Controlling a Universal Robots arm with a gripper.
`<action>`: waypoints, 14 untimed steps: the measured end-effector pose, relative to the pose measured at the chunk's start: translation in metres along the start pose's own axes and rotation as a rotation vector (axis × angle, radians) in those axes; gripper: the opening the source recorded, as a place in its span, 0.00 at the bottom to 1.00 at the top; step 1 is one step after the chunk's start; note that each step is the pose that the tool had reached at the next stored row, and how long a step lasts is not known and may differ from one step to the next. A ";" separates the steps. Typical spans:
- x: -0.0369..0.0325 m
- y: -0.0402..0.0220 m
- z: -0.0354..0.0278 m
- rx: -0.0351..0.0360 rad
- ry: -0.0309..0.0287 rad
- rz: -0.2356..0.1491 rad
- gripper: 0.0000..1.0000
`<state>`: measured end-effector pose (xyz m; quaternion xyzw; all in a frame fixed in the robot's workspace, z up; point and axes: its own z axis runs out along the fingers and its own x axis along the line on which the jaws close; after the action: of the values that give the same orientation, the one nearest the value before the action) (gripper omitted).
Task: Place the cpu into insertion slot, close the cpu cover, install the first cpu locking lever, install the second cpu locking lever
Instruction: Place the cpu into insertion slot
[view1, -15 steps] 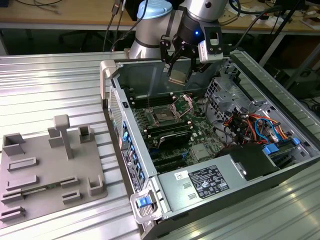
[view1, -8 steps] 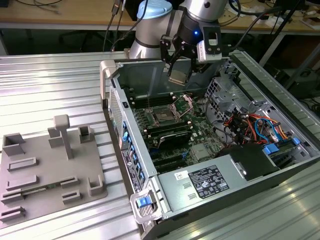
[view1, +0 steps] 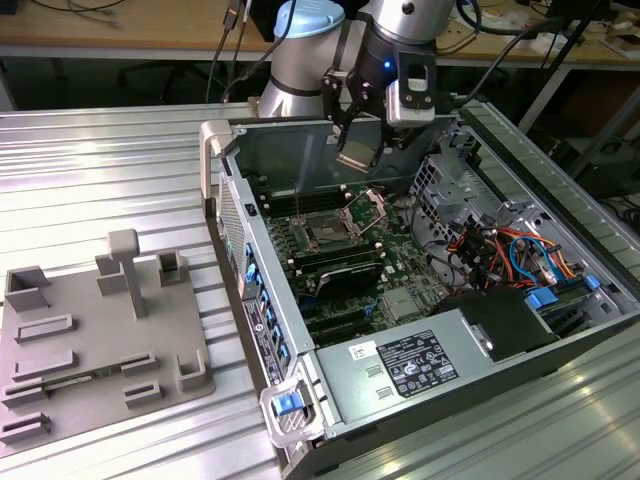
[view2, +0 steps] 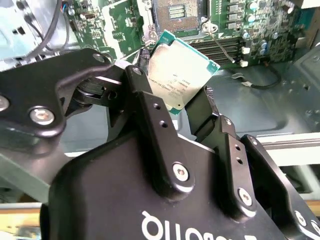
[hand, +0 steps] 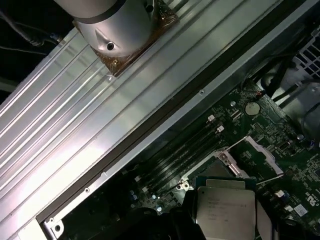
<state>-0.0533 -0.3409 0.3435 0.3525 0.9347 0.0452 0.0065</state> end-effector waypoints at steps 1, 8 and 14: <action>0.0000 0.0000 0.0002 -0.0005 -0.0022 0.025 0.55; 0.0002 -0.0003 0.0009 -0.0025 -0.0118 0.132 0.55; 0.0008 -0.0008 0.0009 -0.0026 -0.0123 0.137 0.55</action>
<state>-0.0545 -0.3409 0.3425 0.4161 0.9082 0.0446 0.0096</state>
